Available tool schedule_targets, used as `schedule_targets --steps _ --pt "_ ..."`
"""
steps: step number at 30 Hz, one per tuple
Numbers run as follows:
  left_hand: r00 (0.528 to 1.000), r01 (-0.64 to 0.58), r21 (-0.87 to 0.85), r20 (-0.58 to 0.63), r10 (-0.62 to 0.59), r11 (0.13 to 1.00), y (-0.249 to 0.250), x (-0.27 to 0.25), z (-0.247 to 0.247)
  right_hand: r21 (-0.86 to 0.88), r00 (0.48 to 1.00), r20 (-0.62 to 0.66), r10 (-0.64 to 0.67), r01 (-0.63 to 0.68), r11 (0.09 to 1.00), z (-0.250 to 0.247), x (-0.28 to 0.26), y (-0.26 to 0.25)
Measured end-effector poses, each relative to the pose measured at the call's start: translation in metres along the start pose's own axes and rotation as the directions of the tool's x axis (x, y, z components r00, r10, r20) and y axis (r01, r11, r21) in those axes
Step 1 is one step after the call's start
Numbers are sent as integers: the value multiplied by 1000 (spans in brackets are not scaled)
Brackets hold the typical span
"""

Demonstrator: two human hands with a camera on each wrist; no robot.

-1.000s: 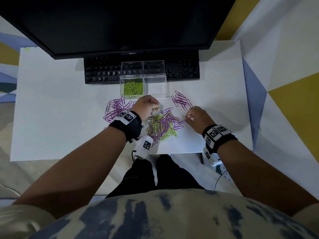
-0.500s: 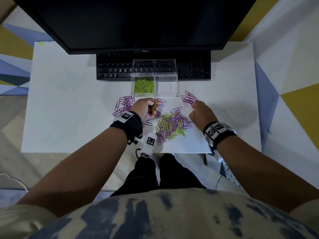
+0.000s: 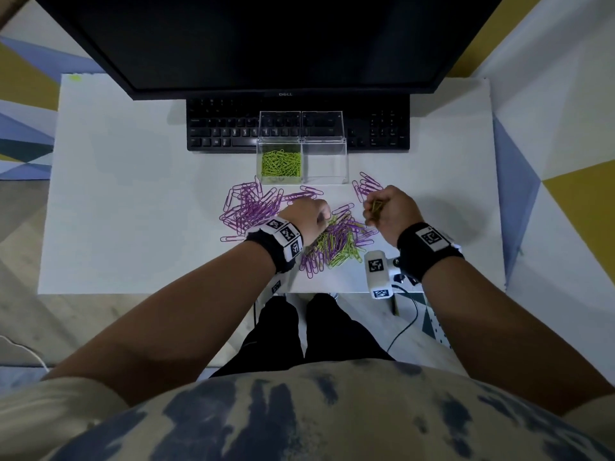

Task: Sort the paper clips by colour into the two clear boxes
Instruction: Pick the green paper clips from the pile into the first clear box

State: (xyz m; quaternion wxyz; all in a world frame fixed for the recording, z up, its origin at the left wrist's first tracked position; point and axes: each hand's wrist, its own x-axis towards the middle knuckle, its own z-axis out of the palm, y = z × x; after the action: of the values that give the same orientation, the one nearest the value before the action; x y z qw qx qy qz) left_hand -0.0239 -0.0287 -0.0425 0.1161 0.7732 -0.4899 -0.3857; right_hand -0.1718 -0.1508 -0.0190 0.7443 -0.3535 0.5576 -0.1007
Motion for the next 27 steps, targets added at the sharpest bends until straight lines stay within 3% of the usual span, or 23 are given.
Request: schedule_targets --steps 3,5,7,12,16,19,22,25,27 --pt "1000 -10 17 -22 10 1000 -1 -1 -2 -403 992 75 -102 124 907 8 -2 2" --pt "998 20 -43 -58 -22 999 -1 -3 -5 -654 977 150 -150 212 726 13 1 9" --pt "992 63 -165 -101 -80 984 0 -6 -9 -781 952 236 -195 305 545 17 2 18" --pt "967 115 -582 -120 -225 805 0 -18 -34 -859 910 309 -277 391 330 18 4 22" --pt "963 109 -832 -48 -266 544 -3 -20 -61 -860 906 301 -297 393 326 14 3 15" --pt "945 54 -902 -93 -314 428 0 -15 -84 -859 885 372 -281 443 257 17 3 15" --pt "903 60 -866 -166 -397 497 -3 -4 -99 -867 874 421 -243 466 174 20 6 18" --pt "859 74 -735 -296 -417 674 -10 10 -108 -870 868 433 -242 473 139 21 6 20" --pt "859 105 -541 -373 -350 835 -13 17 -111 -870 870 434 -235 472 141 20 6 21"
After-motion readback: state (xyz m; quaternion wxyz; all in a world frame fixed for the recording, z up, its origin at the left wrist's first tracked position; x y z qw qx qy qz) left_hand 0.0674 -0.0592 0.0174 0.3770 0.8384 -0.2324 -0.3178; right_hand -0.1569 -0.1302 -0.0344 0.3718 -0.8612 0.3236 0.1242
